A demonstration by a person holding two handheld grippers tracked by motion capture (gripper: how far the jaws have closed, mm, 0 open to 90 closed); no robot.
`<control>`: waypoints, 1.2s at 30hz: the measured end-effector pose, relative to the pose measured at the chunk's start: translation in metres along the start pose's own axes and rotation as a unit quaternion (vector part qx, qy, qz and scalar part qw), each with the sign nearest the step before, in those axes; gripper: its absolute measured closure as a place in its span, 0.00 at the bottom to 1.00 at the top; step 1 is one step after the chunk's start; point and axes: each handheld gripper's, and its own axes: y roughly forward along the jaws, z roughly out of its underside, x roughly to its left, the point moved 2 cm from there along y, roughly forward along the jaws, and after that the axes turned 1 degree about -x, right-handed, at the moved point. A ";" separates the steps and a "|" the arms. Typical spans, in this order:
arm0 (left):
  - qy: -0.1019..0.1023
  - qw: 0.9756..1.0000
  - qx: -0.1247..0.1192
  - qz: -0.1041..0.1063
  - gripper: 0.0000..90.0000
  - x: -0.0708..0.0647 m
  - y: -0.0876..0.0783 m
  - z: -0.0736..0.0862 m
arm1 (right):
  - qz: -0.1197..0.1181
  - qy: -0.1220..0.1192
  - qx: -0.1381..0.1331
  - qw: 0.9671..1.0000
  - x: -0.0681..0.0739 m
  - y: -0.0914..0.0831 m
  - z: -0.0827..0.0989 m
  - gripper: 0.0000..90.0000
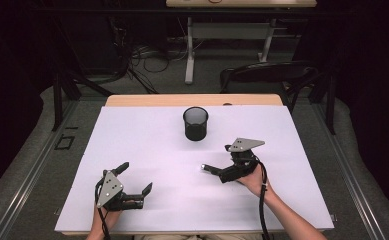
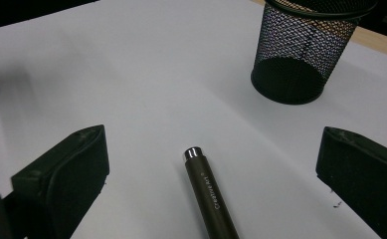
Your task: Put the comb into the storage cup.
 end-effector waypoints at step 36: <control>0.002 1.000 0.002 -0.002 0.00 0.000 0.000 0.000 | 0.006 -0.025 0.049 0.998 0.004 0.031 -0.006 1.00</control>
